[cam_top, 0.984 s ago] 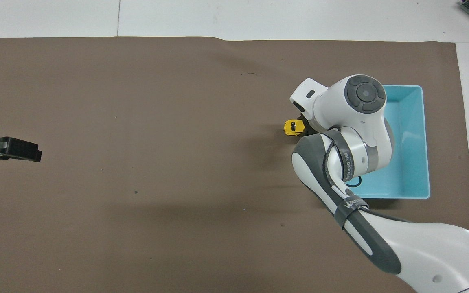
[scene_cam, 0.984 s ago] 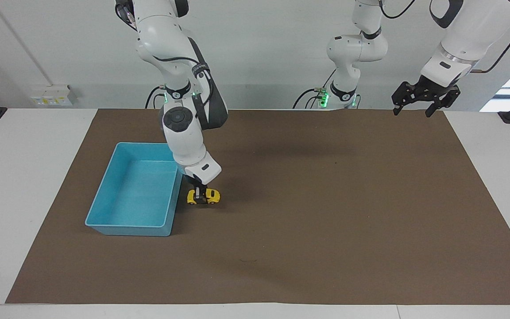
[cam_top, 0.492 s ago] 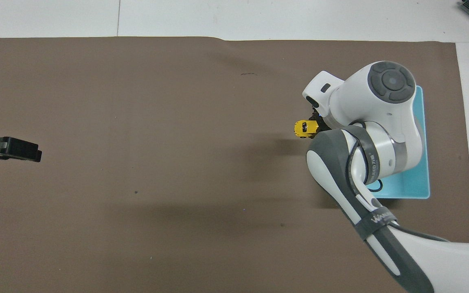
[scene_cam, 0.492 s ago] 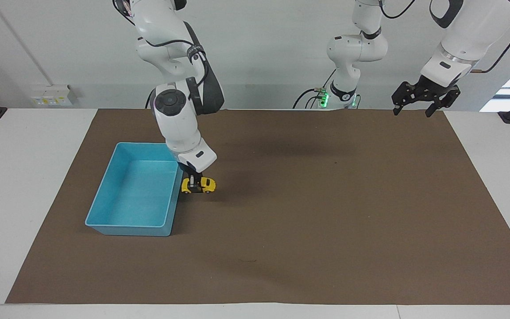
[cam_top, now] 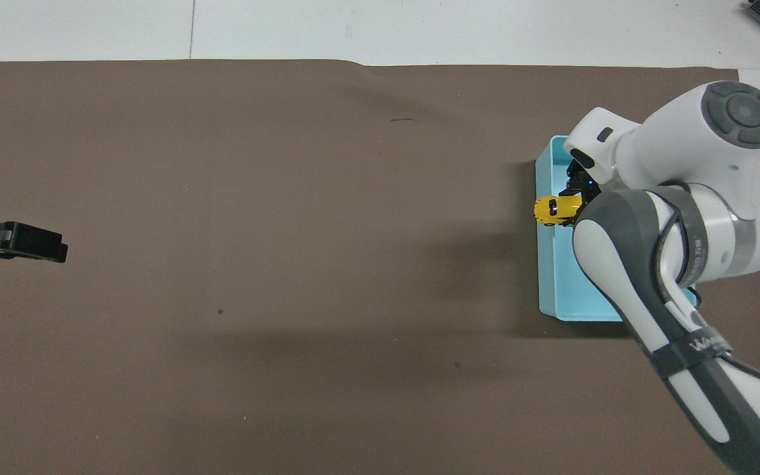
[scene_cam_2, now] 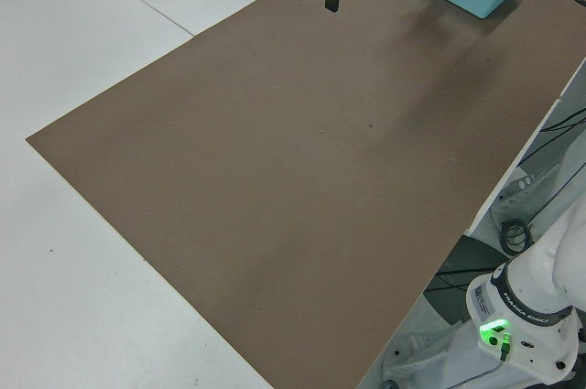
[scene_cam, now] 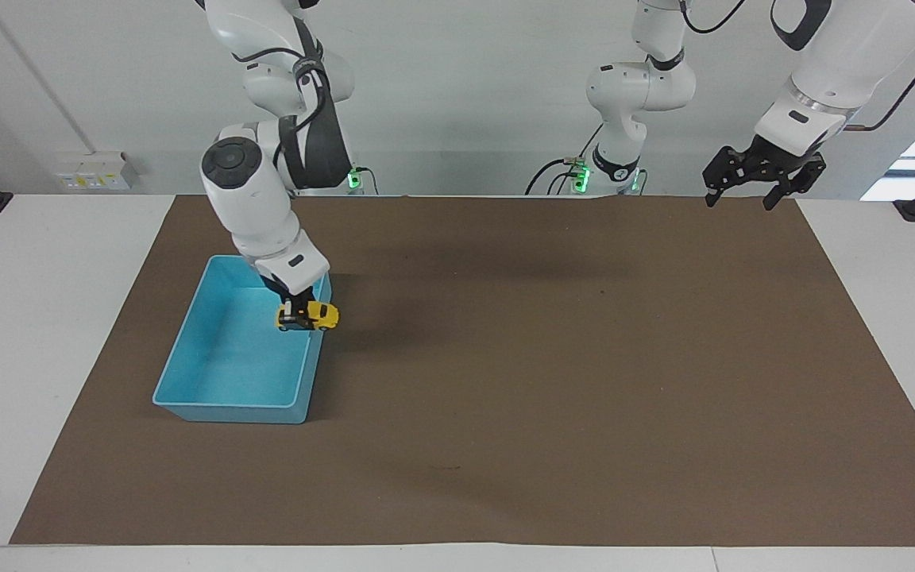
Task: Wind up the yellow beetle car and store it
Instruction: 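Lift the yellow car into the blue box with the right gripper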
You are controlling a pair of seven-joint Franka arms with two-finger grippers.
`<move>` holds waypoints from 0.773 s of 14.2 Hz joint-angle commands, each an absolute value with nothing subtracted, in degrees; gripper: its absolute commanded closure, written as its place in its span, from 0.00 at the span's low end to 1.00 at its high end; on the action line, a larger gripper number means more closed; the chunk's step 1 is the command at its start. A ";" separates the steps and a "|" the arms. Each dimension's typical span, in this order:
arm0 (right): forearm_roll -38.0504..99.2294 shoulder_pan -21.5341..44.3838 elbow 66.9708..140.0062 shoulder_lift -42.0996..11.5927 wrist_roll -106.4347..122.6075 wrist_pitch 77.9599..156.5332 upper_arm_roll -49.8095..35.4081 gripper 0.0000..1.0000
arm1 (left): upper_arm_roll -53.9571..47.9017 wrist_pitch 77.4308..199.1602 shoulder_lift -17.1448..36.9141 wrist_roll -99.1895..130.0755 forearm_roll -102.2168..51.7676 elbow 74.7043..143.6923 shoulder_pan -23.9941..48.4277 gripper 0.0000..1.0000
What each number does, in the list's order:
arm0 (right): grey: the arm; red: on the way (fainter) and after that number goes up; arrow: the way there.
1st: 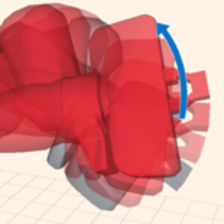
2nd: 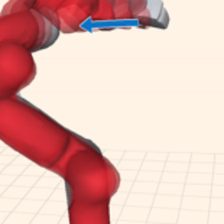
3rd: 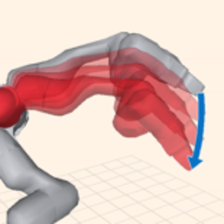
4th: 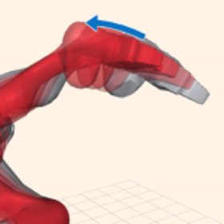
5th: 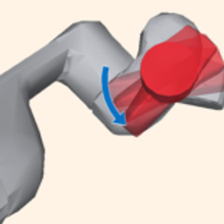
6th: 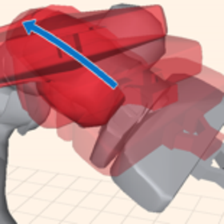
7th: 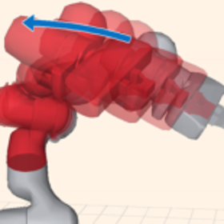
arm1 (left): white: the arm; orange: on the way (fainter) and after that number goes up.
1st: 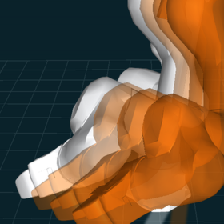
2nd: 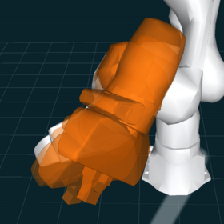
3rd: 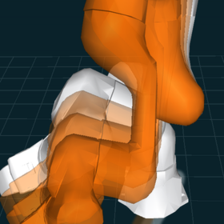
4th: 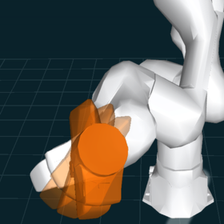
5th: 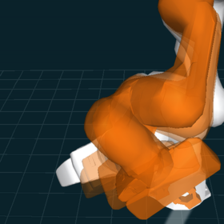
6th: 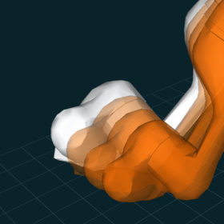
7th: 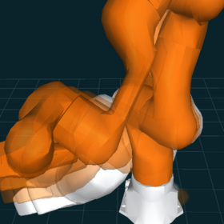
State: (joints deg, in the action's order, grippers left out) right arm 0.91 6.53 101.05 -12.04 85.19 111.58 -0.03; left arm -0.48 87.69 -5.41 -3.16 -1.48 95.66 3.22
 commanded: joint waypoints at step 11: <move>-0.88 -0.34 118.20 -3.44 90.79 120.13 -0.26 0.91 | -1.05 87.36 -5.71 -3.43 -1.14 95.36 2.29 0.00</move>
State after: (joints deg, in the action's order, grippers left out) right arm 0.24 1.54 112.63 -7.03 88.48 116.54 0.22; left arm -0.48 87.69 -5.41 -3.16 -1.48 95.66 3.22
